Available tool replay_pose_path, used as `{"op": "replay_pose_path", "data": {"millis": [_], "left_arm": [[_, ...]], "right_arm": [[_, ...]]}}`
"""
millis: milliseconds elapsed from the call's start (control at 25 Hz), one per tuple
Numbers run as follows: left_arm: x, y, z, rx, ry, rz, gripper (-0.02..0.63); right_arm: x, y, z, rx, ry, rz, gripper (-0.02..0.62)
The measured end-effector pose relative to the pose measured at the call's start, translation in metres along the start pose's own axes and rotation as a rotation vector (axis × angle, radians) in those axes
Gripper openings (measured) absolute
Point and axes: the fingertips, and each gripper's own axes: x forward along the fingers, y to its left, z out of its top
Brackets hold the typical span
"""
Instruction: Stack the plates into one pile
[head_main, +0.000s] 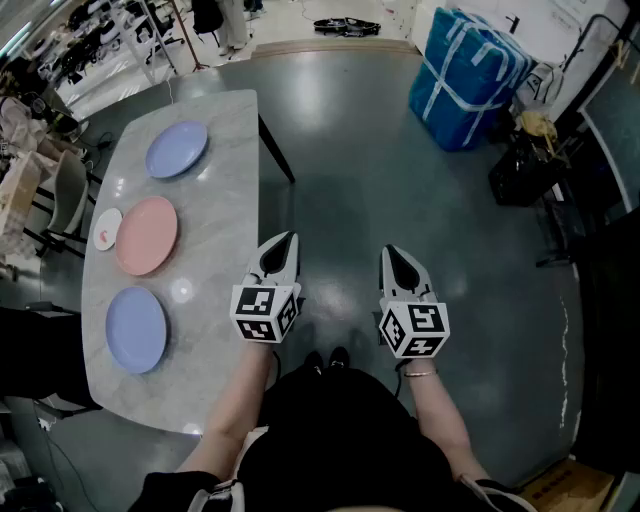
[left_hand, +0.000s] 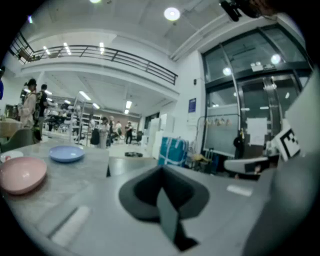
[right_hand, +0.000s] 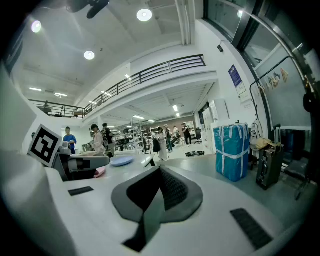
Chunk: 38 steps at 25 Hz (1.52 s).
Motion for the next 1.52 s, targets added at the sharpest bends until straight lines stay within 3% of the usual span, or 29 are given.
{"op": "replay_pose_path", "data": {"millis": [920,1120,1520], "left_arm": [[0.014,0.004,0.003,0.049,-0.005,0.084,0.008],[0.024,0.007,0.008,0.044,-0.009,0.094,0.058],[0.057,0.034,0.016,0.033,-0.009,0.113,0.106]], "right_arm": [[0.009,-0.029,-0.008,0.072,0.017,-0.027,0.006],[0.017,-0.038,-0.002,0.085,0.014,-0.019,0.006],[0.060,-0.044,0.011,0.080,0.017,0.022,0.092]]}}
